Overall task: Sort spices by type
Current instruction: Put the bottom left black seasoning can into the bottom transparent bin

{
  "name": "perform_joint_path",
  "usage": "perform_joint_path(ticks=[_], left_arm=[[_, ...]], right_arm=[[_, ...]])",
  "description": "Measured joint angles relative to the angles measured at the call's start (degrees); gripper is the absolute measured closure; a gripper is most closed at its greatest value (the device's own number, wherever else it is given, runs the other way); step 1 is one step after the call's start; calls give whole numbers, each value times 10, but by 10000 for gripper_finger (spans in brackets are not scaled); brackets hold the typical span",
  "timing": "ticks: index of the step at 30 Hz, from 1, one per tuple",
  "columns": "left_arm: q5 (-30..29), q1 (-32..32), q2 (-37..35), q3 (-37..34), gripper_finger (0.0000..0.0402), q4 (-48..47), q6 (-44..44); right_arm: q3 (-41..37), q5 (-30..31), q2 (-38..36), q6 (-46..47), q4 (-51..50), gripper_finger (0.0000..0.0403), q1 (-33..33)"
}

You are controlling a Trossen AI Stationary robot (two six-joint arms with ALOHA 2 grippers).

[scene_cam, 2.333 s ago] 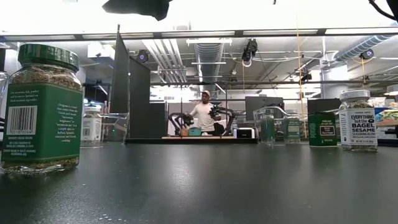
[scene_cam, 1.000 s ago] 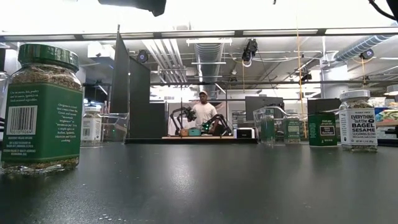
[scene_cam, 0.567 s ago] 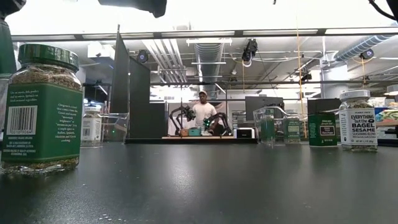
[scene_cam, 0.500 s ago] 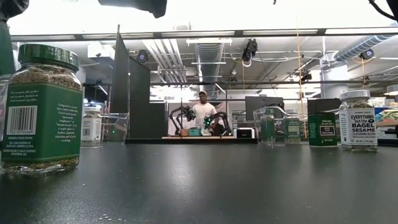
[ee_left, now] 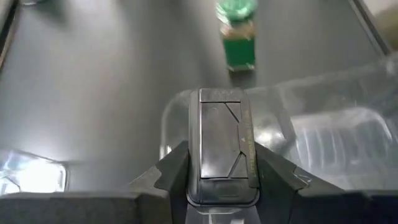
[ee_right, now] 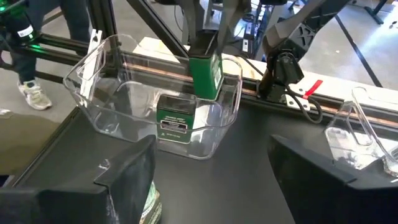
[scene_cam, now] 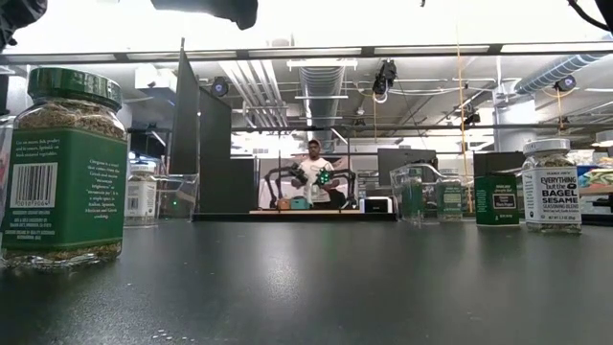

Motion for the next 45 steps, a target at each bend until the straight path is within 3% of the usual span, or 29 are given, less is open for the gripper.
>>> perform_joint_path(ticks=[10, 16, 26, 45], left_arm=[[12, -6, 15, -14, 283, -5, -23], [-30, -24, 10, -28, 283, -12, -52], [-33, -59, 6, -87, 283, 23, -108], [-6, -61, 9, -143, 283, 82, -178]], right_arm=[[0, 0, 0, 1, 0, 112, 0], [0, 0, 0, 1, 4, 116, 1], [0, 0, 0, 1, 5, 98, 6], [-1, 0, 0, 8, 5, 113, 6]])
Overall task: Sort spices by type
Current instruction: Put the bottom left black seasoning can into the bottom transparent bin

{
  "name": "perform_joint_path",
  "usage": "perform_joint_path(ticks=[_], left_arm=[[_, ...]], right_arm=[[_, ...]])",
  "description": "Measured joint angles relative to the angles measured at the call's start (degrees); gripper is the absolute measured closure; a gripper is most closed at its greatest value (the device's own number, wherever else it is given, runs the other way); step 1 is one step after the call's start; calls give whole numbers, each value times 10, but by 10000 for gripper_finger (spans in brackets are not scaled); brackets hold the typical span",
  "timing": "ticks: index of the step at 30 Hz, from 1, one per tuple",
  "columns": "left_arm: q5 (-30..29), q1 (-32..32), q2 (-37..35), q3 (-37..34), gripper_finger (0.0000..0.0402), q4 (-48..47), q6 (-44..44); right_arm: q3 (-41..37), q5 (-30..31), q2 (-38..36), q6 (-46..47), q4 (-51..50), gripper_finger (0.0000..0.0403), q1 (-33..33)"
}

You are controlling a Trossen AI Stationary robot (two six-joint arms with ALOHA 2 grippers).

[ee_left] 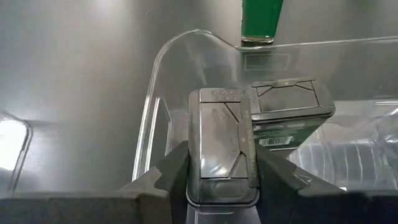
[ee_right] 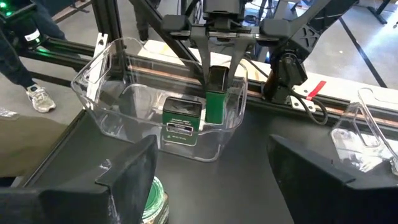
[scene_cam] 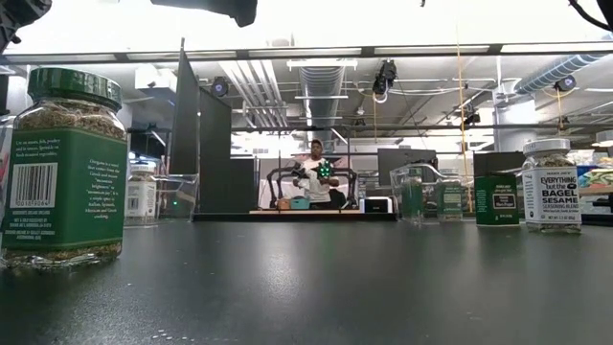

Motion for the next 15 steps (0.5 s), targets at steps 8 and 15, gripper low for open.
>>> perform_joint_path(ticks=[8, 15], left_arm=[[0, 0, 13, 0, 276, 15, -21], [19, 0, 40, 0, 274, 22, -21]], right_arm=[[-1, 0, 0, 1, 0, 97, 0], [-3, 0, 0, 1, 0, 93, 0]])
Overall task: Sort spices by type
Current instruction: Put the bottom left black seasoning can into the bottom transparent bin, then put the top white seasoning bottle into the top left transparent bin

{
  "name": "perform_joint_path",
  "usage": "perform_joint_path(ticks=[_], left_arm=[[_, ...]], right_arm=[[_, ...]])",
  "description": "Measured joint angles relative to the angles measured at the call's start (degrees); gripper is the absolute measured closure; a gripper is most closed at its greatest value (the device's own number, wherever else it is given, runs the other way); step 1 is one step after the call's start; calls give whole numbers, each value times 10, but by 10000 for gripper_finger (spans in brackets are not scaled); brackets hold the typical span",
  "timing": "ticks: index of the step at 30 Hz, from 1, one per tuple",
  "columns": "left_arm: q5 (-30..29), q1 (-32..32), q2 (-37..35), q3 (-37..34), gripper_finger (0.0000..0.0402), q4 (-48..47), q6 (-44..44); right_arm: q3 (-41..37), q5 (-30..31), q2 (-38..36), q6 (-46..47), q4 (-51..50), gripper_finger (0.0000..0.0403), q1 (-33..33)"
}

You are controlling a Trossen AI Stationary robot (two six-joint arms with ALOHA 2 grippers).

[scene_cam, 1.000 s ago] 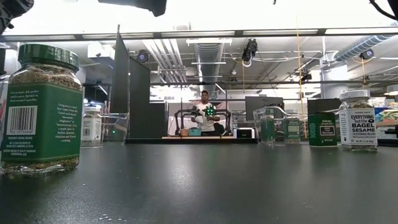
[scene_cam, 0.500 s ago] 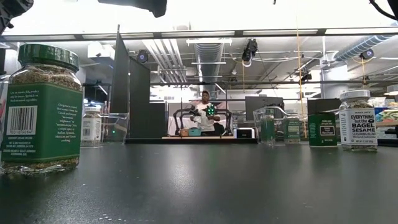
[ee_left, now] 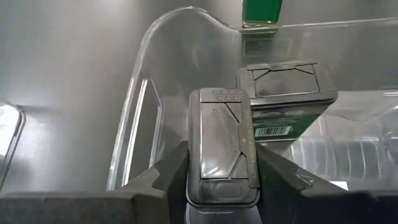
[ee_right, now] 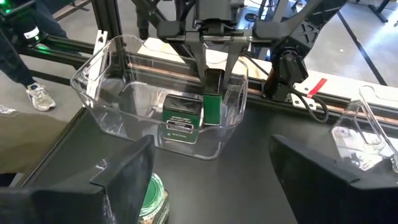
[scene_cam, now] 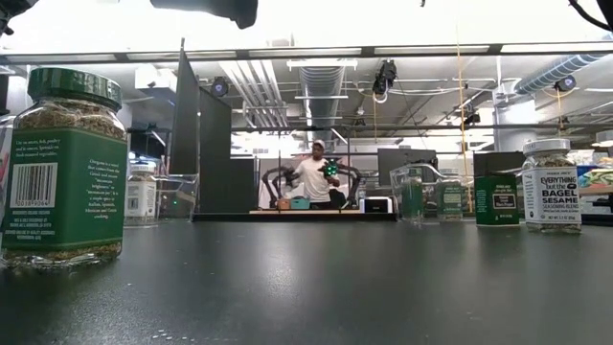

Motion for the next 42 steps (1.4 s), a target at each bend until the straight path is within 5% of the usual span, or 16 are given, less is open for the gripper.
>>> perform_joint_path(ticks=[10, 28, 37, 42], left_arm=[[27, 0, 25, 0, 271, 4, -64], [41, 0, 23, 4, 222, -11, -76], [33, 1, 24, 96, 219, -107, -73], [-38, 1, 29, 137, 219, -135, -68]], right_arm=[[-1, 0, 0, 0, 0, 104, 0], [-1, 0, 0, 7, 0, 60, 0], [-1, 6, 0, 13, 0, 72, 0], [2, 7, 0, 17, -5, 83, 10]])
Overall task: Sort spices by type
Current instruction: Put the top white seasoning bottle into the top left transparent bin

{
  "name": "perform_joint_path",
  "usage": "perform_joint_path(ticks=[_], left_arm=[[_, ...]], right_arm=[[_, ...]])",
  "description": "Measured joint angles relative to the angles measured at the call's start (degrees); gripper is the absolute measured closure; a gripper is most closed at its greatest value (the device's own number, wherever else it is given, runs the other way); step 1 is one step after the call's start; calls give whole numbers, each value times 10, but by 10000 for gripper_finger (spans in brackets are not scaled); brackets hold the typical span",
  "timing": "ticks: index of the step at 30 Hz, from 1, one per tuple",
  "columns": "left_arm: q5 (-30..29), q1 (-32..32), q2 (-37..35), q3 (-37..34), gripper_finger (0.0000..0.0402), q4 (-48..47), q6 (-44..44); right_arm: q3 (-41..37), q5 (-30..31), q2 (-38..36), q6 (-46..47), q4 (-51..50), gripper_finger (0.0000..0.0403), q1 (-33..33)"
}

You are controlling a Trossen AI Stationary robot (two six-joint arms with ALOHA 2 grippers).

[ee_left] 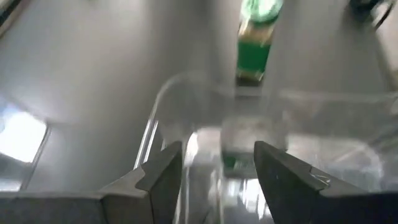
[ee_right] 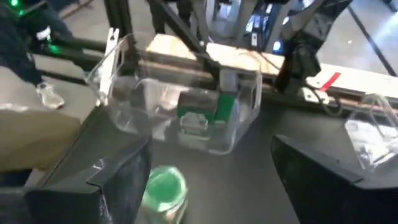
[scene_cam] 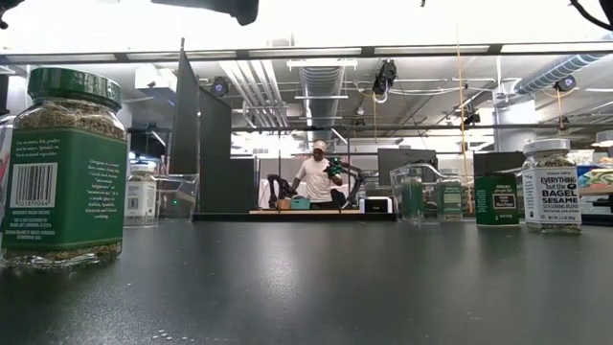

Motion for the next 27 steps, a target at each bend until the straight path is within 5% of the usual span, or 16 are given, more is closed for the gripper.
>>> perform_joint_path(ticks=[12, 27], left_arm=[[-108, 34, 1, 21, 219, -4, 40], [-124, 90, 1, 21, 219, -4, 96]], right_arm=[[60, 92, -10, 83, -217, 100, 53], [136, 95, -18, 443, -705, 127, 56]])
